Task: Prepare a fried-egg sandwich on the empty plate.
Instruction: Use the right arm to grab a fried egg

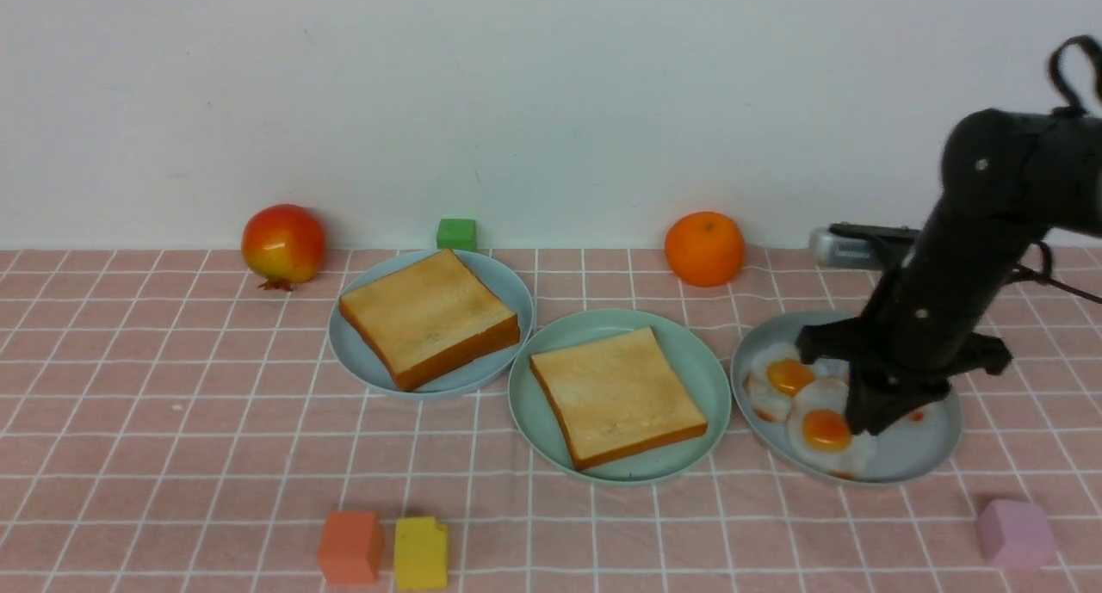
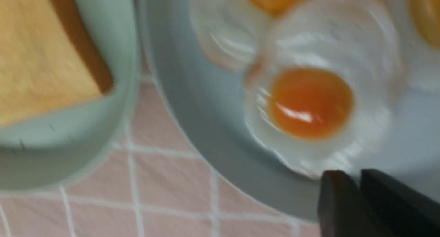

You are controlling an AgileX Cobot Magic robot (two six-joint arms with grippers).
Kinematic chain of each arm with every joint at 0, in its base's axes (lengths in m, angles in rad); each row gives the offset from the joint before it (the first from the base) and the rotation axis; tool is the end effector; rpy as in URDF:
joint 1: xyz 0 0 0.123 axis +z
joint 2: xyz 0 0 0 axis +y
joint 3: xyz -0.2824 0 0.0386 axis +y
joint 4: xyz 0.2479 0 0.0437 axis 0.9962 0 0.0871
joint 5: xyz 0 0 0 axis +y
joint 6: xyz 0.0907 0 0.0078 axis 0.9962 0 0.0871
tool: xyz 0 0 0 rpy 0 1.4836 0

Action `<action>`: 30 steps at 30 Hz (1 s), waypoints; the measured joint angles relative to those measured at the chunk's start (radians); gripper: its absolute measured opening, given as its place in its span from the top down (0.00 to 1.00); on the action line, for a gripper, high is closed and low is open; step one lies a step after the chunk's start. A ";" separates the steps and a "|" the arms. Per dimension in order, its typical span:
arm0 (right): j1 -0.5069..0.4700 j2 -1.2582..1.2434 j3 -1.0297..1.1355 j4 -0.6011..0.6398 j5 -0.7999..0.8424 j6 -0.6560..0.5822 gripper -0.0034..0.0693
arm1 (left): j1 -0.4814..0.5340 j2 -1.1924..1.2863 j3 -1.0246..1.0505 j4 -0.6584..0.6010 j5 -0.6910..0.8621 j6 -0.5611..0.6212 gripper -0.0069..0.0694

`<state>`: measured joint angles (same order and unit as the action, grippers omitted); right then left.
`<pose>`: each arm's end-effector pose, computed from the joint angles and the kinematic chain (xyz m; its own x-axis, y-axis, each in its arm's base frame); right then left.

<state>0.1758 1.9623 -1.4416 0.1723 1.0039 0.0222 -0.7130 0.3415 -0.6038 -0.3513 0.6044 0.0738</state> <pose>0.3843 0.0817 0.1947 -0.9907 -0.0603 -0.1223 -0.0794 0.9842 0.1583 0.0352 -0.0540 0.3403 -0.3360 0.0088 -0.9418 0.7301 0.6342 -0.2546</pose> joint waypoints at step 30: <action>0.204 0.101 0.000 -0.469 -0.139 0.444 0.19 | 0.000 0.000 0.000 0.000 0.000 0.000 0.88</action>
<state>0.3795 2.0634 -1.4416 -0.2966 0.8647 0.4667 -0.7130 0.3415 -0.6038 -0.3513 0.6044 0.0738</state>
